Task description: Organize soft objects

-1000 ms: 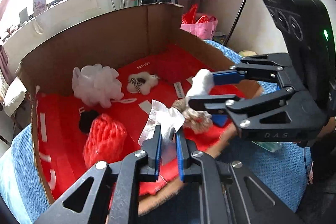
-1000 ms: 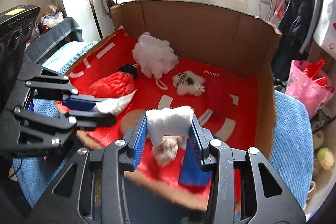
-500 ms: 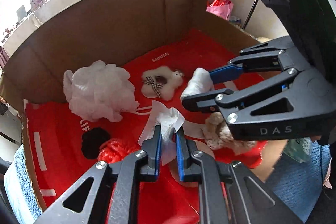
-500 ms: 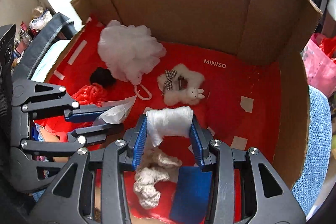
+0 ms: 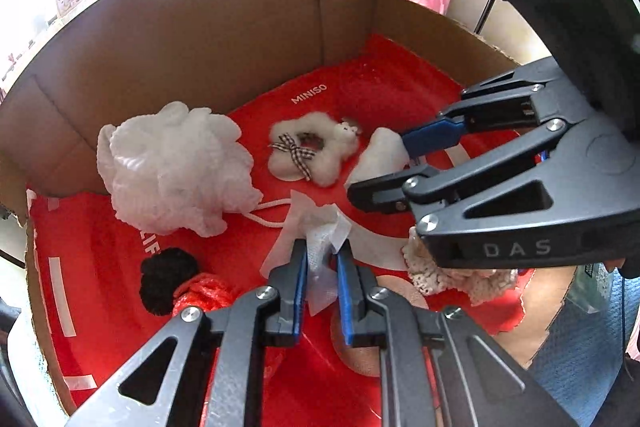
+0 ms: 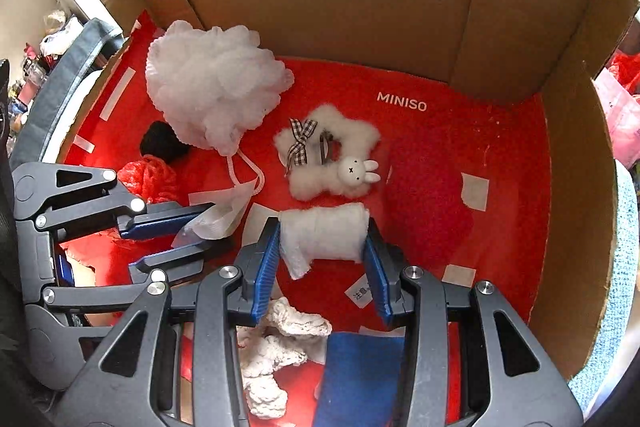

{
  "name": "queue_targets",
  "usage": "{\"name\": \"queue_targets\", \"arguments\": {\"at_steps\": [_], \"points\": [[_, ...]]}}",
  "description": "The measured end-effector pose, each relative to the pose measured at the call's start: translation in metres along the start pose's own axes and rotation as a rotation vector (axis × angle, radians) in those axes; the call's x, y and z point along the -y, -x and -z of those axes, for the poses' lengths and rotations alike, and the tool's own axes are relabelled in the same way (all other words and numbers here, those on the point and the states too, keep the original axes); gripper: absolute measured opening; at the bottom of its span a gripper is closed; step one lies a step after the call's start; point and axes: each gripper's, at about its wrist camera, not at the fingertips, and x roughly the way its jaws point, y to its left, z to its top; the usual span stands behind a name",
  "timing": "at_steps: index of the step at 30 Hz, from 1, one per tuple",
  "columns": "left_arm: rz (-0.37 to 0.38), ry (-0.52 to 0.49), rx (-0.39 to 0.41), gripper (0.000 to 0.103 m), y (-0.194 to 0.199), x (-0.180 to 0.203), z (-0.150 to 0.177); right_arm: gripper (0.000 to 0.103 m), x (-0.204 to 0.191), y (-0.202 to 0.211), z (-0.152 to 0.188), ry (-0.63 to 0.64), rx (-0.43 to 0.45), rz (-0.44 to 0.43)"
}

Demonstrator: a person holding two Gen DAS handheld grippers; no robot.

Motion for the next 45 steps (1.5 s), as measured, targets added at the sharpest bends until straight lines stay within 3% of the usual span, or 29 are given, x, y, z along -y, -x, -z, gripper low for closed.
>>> {"name": "queue_targets", "arguments": {"at_steps": [4, 9, 13, 24, 30, 34, 38, 40, 45], "points": [[-0.001, -0.005, -0.001, 0.036, 0.002, -0.003, 0.004, 0.039, 0.002, -0.005, -0.004, -0.009, -0.011, -0.004], [-0.016, -0.021, 0.014, 0.04, 0.006, -0.001, 0.005, 0.041, 0.002, -0.005, -0.003, -0.011, -0.016, 0.002], [-0.016, -0.021, 0.014, 0.047, 0.007, 0.0, 0.005, 0.051, 0.0, -0.008, -0.003, -0.012, -0.018, 0.01], [-0.025, -0.014, 0.046, 0.061, 0.012, 0.004, 0.003, 0.055, -0.005, 0.008, 0.005, -0.018, 0.005, 0.011], [-0.039, 0.011, 0.099, 0.074, 0.035, 0.003, 0.007, 0.06, -0.012, 0.034, 0.017, -0.022, 0.055, 0.016], [-0.066, 0.033, 0.14, 0.084, 0.055, 0.004, 0.014, 0.069, -0.02, 0.056, 0.031, -0.013, 0.109, 0.044], [-0.09, 0.081, 0.2, 0.091, 0.077, 0.002, 0.026, 0.071, -0.024, 0.076, 0.046, -0.011, 0.171, 0.087], [-0.101, 0.112, 0.228, 0.097, 0.089, 0.002, 0.034, 0.076, -0.029, 0.086, 0.055, -0.006, 0.206, 0.108], [-0.146, 0.17, 0.303, 0.102, 0.11, 0.006, 0.053, 0.078, -0.035, 0.108, 0.076, -0.003, 0.293, 0.147]]}}
